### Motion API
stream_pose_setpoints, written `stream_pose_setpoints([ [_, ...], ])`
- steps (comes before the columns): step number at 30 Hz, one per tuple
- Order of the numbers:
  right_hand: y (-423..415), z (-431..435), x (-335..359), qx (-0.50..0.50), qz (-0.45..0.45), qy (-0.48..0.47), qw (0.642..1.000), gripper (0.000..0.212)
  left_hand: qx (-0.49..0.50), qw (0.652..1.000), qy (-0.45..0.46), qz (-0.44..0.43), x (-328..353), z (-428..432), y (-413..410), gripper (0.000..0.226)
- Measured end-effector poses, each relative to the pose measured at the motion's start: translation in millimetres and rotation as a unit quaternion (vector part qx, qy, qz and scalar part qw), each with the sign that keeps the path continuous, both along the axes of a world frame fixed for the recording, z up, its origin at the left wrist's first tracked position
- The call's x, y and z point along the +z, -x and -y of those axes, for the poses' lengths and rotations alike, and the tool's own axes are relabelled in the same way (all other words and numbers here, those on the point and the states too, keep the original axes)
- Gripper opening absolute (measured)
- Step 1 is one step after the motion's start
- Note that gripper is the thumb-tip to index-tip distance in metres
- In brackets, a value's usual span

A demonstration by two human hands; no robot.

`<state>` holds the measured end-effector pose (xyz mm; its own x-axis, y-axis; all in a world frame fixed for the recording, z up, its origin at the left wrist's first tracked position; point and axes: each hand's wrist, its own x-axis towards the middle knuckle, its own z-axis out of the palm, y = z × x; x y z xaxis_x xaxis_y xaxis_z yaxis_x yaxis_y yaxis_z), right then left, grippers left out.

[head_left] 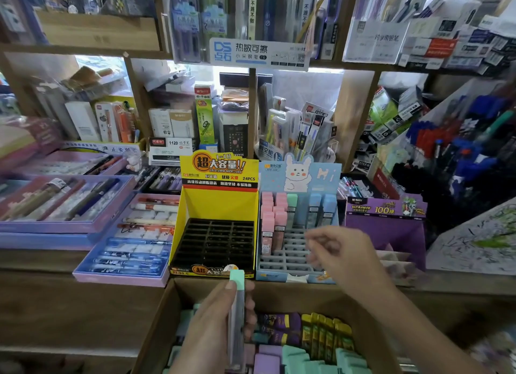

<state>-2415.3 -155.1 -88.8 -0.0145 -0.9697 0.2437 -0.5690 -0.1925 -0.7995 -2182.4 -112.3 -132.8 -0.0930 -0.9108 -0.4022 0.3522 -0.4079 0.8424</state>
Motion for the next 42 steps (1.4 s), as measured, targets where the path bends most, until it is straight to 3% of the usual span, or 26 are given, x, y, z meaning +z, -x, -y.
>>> stream_pose_setpoints([
  [6,0.4,-36.6,-58.1,0.006,0.042,-0.115,0.992,0.021,-0.015,0.996,0.083,0.017,16.7,7.5,6.3,0.023],
  [10,6.9,-37.2,-82.8,0.021,-0.016,-0.204,0.979,0.021,-0.056,0.987,0.136,0.058,26.3,16.9,13.4,0.008],
  [14,16.8,-32.6,-91.1,0.031,-0.090,-0.276,0.956,0.018,-0.096,0.960,0.220,0.143,44.3,30.7,18.0,0.017],
  [20,21.1,-30.8,-94.5,0.040,-0.121,-0.331,0.935,0.006,-0.103,0.907,0.332,0.239,84.5,60.4,41.6,0.011],
  [29,25.0,-30.4,-99.3,0.036,-0.080,-0.335,0.938,0.010,-0.115,0.845,0.384,0.354,122.7,117.1,73.0,0.017],
  [31,25.4,-30.1,-100.3,0.034,-0.071,-0.331,0.940,0.011,-0.122,0.815,0.391,0.409,125.1,129.9,76.7,0.015],
  [37,26.3,-30.3,-101.1,0.037,-0.051,-0.324,0.944,0.009,-0.141,0.676,0.437,0.577,119.2,157.6,86.8,0.018],
  [42,26.9,-30.3,-102.2,0.039,-0.036,-0.331,0.942,0.016,-0.155,0.618,0.445,0.629,107.3,165.1,90.4,0.021],
])
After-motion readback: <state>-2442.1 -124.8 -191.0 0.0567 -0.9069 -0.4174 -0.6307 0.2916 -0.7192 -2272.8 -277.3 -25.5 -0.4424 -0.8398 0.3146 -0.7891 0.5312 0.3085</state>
